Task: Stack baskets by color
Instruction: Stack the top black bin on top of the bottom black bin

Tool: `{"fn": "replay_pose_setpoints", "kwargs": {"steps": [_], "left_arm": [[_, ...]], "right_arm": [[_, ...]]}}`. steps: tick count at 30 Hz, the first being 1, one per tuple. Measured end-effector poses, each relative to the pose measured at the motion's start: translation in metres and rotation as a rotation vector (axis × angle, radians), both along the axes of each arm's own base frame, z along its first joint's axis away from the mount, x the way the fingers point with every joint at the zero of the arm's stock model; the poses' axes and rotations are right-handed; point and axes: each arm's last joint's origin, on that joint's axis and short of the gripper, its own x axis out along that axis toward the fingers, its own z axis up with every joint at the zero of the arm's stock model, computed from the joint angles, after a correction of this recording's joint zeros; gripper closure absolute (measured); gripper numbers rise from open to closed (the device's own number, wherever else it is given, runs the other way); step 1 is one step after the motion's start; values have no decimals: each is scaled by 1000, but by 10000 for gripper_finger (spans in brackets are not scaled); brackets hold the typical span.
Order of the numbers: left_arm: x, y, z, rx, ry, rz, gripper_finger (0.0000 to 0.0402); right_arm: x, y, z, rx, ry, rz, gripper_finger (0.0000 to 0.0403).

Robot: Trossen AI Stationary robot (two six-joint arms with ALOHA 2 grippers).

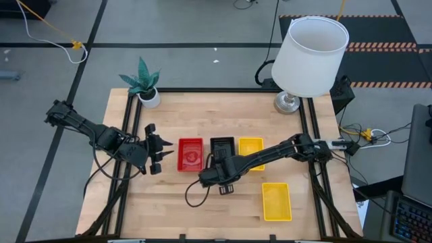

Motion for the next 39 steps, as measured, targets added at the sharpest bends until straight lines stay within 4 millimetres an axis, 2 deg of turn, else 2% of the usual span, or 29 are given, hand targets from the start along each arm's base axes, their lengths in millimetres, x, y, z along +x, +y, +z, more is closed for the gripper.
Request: {"fn": "replay_pose_setpoints", "kwargs": {"steps": [5, 10, 16, 27, 30, 35, 39], "left_arm": [[0, 0, 0, -2, 1, -2, 270], [0, 0, 0, -3, 1, -2, 270], [0, 0, 0, -3, 1, -1, 270], [0, 0, 0, -2, 1, -1, 270], [0, 0, 0, -2, 1, -1, 270], [0, 0, 0, -2, 1, -2, 270], [0, 0, 0, -1, 1, -2, 270]], "right_arm": [[1, -4, -5, 2, -7, -7, 207], [1, -16, -21, 10, 22, -29, 207], [1, -24, -32, 42, 32, -33, 251], [11, -23, -30, 62, -64, -21, 385], [13, -22, -30, 77, -86, -19, 392], [13, -19, -29, 107, -97, -49, 365], [12, -19, -30, 118, -94, -107, 365]]}}
